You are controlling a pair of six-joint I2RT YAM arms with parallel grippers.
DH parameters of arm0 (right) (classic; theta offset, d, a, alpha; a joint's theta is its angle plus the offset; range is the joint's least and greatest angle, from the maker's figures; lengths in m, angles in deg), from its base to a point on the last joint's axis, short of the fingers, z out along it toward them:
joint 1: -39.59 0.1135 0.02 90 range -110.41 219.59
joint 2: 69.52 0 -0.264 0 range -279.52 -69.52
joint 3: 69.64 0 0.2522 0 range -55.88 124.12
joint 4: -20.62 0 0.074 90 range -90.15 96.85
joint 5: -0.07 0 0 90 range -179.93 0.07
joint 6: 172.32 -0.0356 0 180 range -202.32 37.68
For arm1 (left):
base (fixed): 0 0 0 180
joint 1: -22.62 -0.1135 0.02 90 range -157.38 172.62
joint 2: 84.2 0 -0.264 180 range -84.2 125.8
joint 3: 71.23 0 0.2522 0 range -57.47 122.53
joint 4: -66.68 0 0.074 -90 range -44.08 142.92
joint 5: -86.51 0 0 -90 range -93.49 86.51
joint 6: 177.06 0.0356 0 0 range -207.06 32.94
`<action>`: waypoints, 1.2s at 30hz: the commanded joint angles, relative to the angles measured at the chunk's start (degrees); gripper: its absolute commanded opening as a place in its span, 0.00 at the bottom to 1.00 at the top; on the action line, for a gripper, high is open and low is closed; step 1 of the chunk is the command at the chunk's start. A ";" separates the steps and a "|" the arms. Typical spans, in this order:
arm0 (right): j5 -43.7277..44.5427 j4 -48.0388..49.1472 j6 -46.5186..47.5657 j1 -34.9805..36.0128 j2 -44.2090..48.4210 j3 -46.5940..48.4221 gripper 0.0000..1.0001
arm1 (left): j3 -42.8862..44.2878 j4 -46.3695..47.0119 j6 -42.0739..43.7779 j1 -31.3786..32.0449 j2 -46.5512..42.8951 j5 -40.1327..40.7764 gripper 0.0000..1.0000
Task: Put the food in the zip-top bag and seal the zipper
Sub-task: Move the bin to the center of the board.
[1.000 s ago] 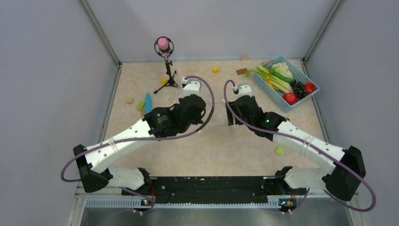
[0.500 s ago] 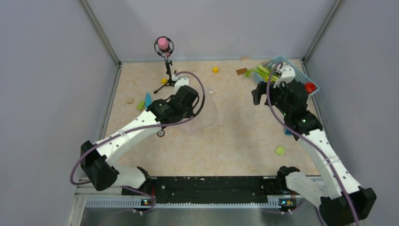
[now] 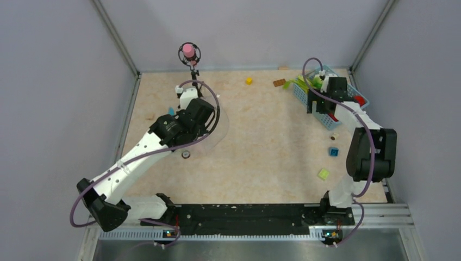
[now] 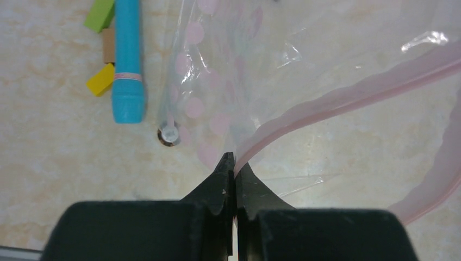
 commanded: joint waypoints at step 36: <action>6.86 -5.48 -22.44 32.43 15.18 -10.81 0.81 | -7.43 18.11 -0.56 -5.38 6.85 -16.58 0.00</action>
